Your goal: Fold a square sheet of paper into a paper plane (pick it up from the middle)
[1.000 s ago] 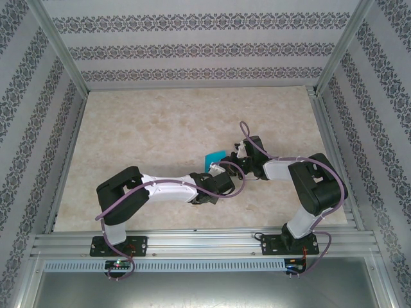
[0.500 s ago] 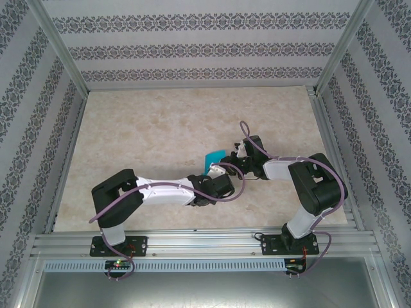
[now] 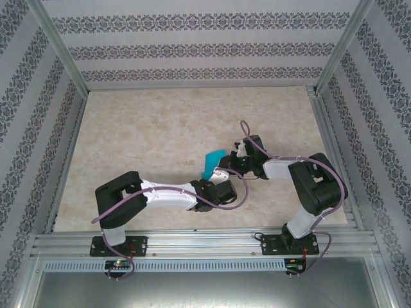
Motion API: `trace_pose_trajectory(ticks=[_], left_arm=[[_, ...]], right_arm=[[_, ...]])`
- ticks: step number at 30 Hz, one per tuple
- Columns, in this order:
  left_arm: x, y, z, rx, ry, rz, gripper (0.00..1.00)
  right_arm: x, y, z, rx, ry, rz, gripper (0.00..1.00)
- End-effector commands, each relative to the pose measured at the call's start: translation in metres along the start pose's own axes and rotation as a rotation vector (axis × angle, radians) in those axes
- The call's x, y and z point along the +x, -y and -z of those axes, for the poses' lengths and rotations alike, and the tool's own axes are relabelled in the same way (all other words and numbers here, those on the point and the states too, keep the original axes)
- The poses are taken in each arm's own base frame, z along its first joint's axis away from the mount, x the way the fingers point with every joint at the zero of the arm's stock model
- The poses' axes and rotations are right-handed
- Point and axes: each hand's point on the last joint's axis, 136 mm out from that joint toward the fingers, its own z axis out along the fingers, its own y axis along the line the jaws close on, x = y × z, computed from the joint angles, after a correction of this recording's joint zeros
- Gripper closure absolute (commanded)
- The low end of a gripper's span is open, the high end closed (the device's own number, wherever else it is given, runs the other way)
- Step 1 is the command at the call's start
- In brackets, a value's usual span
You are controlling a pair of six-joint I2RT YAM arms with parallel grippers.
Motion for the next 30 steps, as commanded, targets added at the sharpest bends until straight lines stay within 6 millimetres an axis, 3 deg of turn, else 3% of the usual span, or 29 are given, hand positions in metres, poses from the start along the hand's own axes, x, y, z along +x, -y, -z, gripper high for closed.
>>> trace_pose_trajectory(ticks=[1,6,24,27,30], left_arm=[[-0.006,0.002,-0.003,-0.030,0.020,-0.022,0.60],[-0.004,0.000,-0.005,-0.044,0.018,-0.031,0.71],[-0.002,-0.004,-0.007,0.021,0.008,-0.021,0.89],[-0.001,0.000,-0.009,0.079,-0.009,-0.022,0.91],[-0.001,0.001,-0.009,0.160,-0.024,0.002,0.92]], right_arm=[[-0.006,-0.005,0.001,-0.014,0.000,-0.008,0.91],[-0.006,-0.005,0.001,-0.013,-0.002,-0.009,0.91],[-0.003,-0.007,0.005,-0.013,-0.003,0.003,0.84],[-0.005,-0.012,0.009,-0.019,0.006,0.018,0.73],[-0.006,-0.021,0.020,-0.025,0.031,0.050,0.69]])
